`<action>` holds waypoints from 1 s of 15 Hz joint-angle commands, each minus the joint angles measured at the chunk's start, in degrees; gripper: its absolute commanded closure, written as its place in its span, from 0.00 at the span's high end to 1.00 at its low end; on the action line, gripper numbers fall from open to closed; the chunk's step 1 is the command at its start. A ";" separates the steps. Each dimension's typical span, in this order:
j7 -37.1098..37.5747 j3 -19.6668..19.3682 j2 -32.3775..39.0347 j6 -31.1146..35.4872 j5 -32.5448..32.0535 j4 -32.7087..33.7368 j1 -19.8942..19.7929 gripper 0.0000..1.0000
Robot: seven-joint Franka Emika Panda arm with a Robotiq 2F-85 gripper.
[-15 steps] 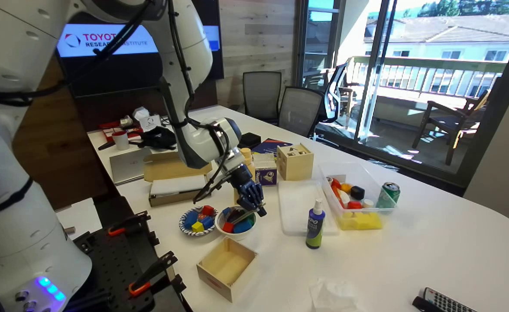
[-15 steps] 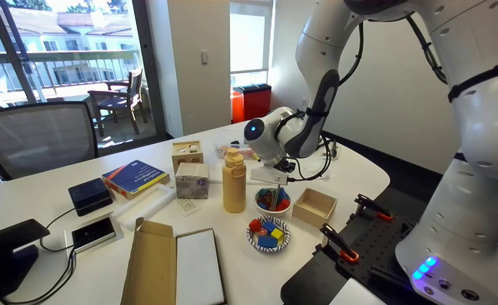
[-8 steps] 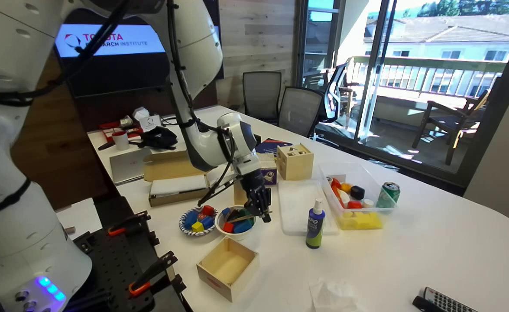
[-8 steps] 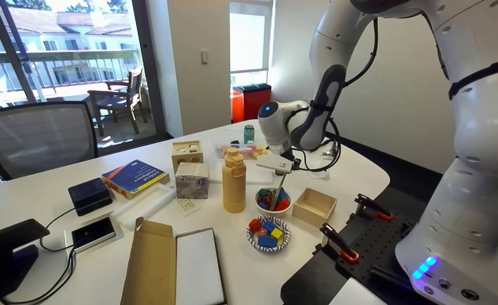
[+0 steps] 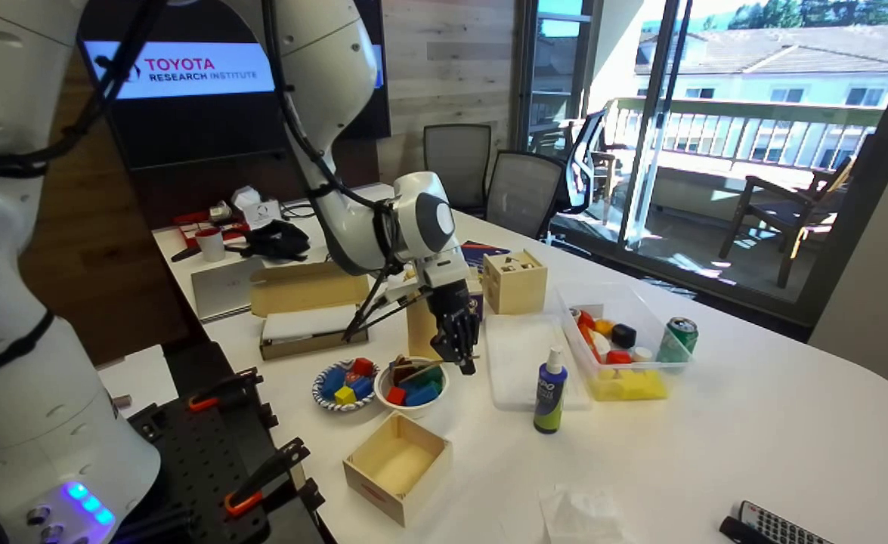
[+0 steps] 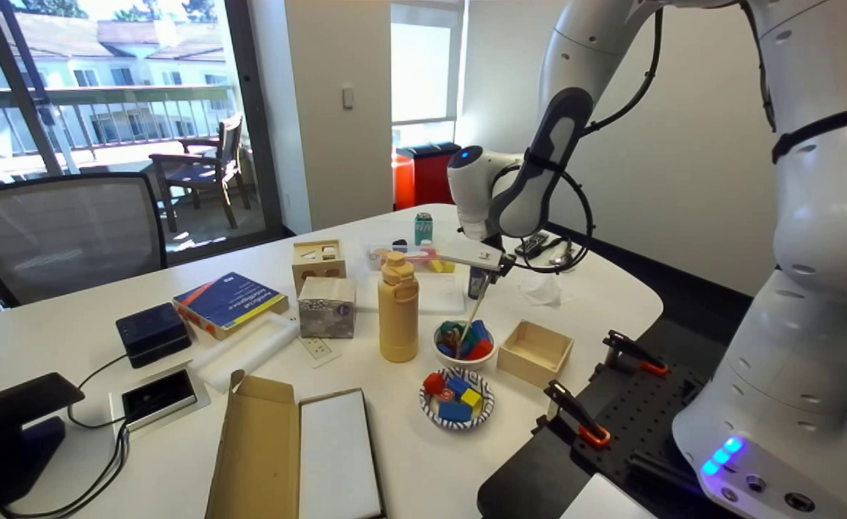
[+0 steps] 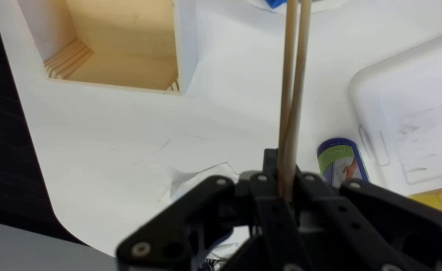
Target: Stir the bowl with the straws
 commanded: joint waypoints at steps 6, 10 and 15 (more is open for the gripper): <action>-17.68 -6.79 -10.51 3.24 15.40 -10.31 1.41 0.01; -22.03 -11.35 -16.11 2.38 15.94 -15.49 3.27 0.01; -15.44 -17.33 -19.81 -1.39 6.30 -18.29 5.52 0.01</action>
